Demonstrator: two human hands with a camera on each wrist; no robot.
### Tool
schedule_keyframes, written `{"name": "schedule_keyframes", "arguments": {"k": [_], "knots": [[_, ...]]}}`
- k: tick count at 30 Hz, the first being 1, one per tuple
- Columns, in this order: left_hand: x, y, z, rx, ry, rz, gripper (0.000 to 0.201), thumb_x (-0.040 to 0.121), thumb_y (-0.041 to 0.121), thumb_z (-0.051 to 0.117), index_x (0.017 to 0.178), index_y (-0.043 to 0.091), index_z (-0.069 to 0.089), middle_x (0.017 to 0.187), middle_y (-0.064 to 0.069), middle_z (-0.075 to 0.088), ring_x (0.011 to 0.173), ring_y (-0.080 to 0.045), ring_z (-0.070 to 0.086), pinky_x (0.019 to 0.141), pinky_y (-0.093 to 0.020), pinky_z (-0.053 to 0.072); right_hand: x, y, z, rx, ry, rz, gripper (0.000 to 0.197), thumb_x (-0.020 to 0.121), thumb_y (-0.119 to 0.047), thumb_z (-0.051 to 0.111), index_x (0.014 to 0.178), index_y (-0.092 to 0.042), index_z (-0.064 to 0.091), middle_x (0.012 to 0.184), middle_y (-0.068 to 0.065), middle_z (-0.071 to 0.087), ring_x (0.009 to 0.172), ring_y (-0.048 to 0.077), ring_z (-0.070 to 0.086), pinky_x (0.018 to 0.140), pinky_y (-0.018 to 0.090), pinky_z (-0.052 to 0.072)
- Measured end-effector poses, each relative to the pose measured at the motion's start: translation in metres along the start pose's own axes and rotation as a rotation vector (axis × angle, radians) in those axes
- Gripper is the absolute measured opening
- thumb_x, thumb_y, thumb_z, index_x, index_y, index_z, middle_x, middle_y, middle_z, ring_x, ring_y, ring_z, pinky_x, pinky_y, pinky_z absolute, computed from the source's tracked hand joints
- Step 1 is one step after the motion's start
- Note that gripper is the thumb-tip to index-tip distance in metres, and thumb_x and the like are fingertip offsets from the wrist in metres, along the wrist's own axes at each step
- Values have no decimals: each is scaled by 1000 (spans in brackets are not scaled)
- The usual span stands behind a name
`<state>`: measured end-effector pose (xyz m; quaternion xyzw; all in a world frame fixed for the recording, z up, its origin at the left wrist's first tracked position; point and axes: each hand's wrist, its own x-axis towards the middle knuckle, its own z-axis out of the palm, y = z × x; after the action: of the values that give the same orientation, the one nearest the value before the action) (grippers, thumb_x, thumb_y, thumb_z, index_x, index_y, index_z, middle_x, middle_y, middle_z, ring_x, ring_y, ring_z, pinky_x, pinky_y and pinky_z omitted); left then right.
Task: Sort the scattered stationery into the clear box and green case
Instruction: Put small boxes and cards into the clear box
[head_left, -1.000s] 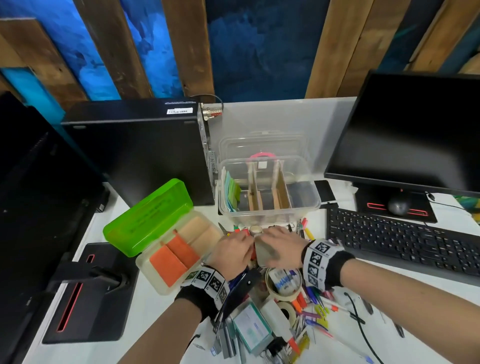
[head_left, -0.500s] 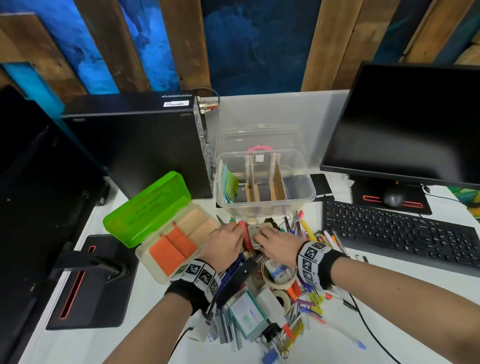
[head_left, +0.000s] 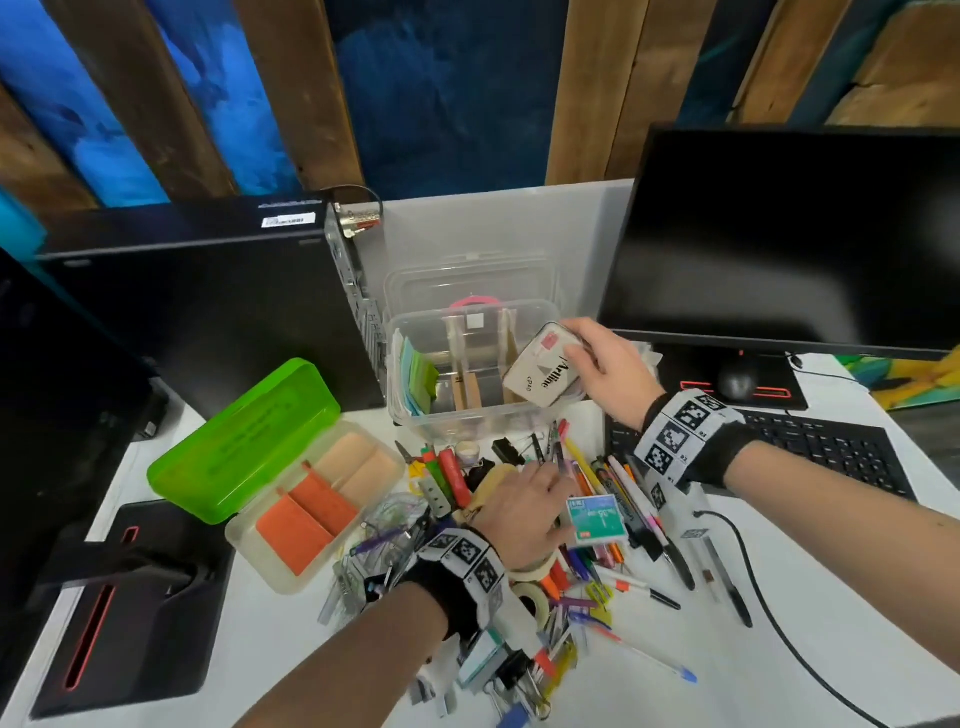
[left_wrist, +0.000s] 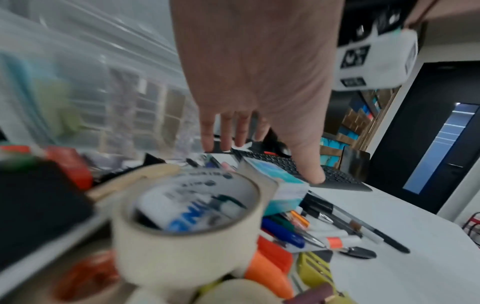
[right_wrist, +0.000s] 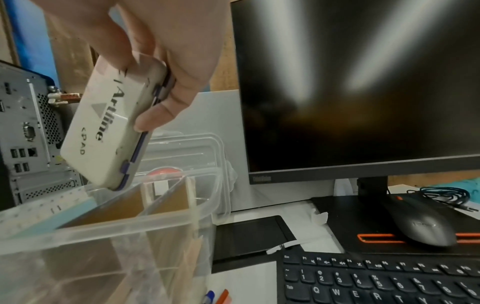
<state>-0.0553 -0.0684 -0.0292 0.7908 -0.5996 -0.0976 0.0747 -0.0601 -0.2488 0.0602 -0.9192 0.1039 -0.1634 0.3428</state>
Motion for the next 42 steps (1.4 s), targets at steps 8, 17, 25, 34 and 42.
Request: {"name": "schedule_keyframes", "arguments": {"k": [8,17,25,34,42], "knots": [[40,26,27,159,-237,-139,80,83,52,63,137,2,32,148,-24,27,127,-38,38,102,-49,37,18,0,-1,151,0,32,27,98,-15,46,125,-13,52,117,7,62,106,14,60,81,30,56],[16,-9,-33,-521,11,-216,51,81,41,71,118,13,50,114,-6,55,101,-17,52,81,-26,42,50,-6,-9,198,32,68,29,98,-13,44,127,-13,52,114,9,63,101,18,62,81,40,57],[19,-109,-94,-691,224,-623,57,75,24,79,113,13,37,108,-2,57,93,-15,61,73,-26,51,95,-3,-8,201,107,136,28,97,-14,44,124,-13,52,117,13,63,108,26,61,87,48,54],[42,-151,-107,-438,339,-734,58,72,42,76,118,16,50,115,-6,53,101,-19,56,87,-37,52,139,5,50,-225,-254,35,23,93,-12,54,116,-8,57,117,11,61,110,27,56,86,27,40],[27,-156,-95,-620,320,-663,59,68,37,83,109,21,42,106,3,62,94,-10,63,69,-18,53,180,5,91,-771,-631,-173,42,91,-18,57,133,-20,53,124,8,61,111,29,59,90,36,48]]}}
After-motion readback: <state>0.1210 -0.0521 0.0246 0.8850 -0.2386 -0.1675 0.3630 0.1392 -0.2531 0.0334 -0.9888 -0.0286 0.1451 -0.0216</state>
